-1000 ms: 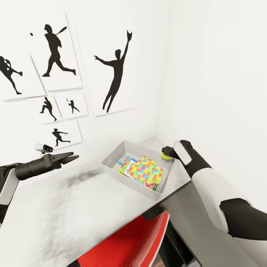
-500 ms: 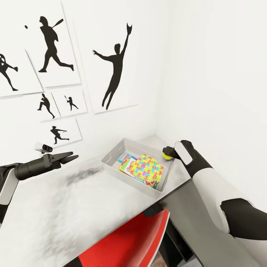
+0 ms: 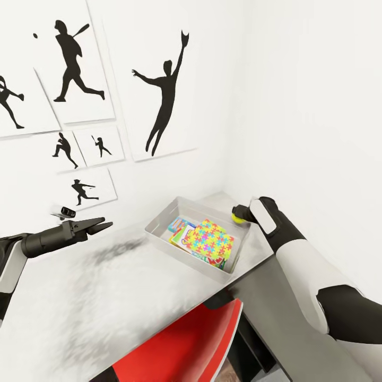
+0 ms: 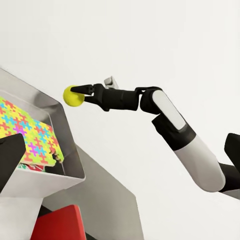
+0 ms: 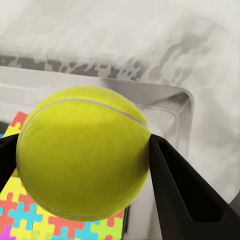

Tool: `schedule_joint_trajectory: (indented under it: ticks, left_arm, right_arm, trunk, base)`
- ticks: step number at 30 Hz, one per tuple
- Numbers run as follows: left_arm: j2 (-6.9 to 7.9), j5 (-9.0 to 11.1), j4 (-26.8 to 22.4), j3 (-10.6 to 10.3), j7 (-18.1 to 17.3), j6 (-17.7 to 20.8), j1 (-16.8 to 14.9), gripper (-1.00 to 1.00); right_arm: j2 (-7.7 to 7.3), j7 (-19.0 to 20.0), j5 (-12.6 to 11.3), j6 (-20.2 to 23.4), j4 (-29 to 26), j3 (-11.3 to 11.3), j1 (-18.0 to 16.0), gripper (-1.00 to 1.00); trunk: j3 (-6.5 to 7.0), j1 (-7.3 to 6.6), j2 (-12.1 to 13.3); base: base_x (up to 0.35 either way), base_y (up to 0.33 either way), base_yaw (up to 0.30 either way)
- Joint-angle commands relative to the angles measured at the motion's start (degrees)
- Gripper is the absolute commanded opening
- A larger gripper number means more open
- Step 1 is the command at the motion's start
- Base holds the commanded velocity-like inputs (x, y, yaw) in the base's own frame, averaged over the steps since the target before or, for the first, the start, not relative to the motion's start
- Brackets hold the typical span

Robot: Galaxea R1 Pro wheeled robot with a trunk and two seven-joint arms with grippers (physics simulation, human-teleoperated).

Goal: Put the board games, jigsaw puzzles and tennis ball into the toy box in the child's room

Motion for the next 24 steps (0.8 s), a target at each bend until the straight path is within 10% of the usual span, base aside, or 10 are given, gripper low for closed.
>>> schedule_joint_trajectory:
  ticks: [1, 24]
  left_arm:
    - [0.01, 0.12, -0.01, 0.0, -0.07, 0.43, -0.05, 1.0]
    - [-0.08, 0.12, -0.01, -0.06, -0.07, 0.45, -0.06, 1.0]
  right_arm:
    - [-0.08, -0.56, -0.78, -0.03, -0.1, 0.36, -0.06, -1.0]
    - [-0.33, -0.42, -0.77, 0.05, -0.12, 0.22, 0.06, -1.0]
  trunk:
    - [-0.12, 0.03, -0.12]
    - [-1.31, 0.03, -0.12]
  base:
    - [0.0, 0.0, 0.0]
    - [0.0, 0.0, 0.016]
